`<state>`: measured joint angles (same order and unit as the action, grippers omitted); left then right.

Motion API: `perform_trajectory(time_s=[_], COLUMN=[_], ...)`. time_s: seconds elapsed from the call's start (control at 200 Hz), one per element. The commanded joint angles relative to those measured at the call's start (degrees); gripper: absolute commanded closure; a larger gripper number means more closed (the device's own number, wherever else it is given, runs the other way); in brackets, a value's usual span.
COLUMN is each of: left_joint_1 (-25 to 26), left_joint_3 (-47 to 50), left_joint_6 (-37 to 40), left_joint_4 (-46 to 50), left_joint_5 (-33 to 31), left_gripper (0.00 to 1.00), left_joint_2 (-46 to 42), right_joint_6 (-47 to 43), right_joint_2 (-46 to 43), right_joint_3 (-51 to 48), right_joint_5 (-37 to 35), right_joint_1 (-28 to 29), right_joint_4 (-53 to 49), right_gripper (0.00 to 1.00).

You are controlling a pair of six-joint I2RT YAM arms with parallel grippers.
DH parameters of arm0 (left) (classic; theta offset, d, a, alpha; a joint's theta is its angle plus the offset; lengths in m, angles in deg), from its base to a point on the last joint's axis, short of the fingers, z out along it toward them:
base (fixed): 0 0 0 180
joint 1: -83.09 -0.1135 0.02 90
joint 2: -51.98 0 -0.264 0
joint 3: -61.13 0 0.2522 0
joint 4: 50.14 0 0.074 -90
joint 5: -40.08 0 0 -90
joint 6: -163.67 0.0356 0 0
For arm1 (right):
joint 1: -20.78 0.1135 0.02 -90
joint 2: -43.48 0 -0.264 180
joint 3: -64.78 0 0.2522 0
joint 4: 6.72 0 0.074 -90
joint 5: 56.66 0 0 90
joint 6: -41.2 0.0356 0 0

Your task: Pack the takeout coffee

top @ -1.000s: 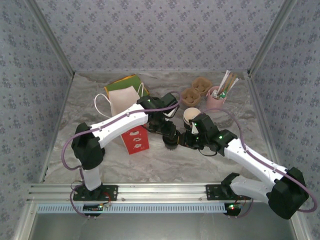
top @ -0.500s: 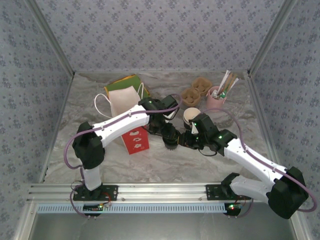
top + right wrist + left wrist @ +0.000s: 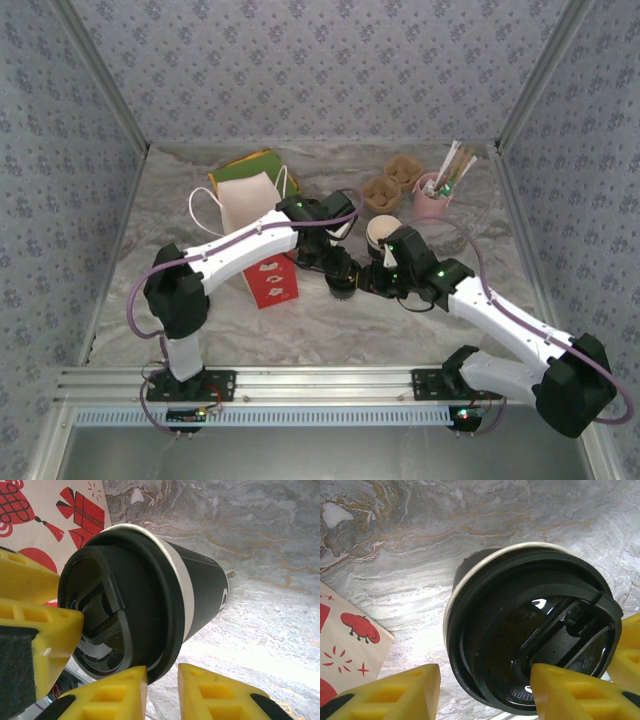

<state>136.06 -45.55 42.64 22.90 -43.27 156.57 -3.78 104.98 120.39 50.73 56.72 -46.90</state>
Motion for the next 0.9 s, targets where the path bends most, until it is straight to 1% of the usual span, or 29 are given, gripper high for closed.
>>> perform_trajectory(time_s=[0.0,0.095,0.17,0.49,0.63,0.76,0.894], left_joint_1=[-0.36,-0.67,-0.68,-0.68,-0.66,-0.67,-0.76], left_joint_3=[1.96,1.80,1.45,1.06,0.74,0.52,-0.62], left_joint_6=[0.96,0.97,0.97,0.79,0.88,0.88,0.91], left_joint_4=[2.51,2.42,2.25,2.32,2.41,2.58,2.94], left_joint_5=[-3.16,-2.84,-2.36,-1.96,-1.95,-2.04,-2.06], left_gripper=[0.49,0.49,0.49,0.49,0.49,0.49,0.49], left_joint_2=[1.33,1.09,1.27,1.30,1.45,1.29,1.31], right_joint_6=[-1.47,-1.17,-1.16,-1.04,-1.40,-1.92,-2.45], right_joint_2=[-1.66,-2.37,-2.04,1.97,3.43,4.72,5.73], right_joint_3=[1.88,2.04,2.46,3.03,3.32,3.40,3.36], right_joint_5=[0.16,2.65,3.98,8.09,8.23,8.31,7.87], right_joint_1=[-2.35,-4.91,-6.07,-6.15,-5.63,-5.20,-4.23], right_joint_4=[-1.58,-1.05,-0.76,2.25,2.81,2.77,2.40], right_gripper=[0.76,0.75,0.71,0.58,0.57,0.62,0.64])
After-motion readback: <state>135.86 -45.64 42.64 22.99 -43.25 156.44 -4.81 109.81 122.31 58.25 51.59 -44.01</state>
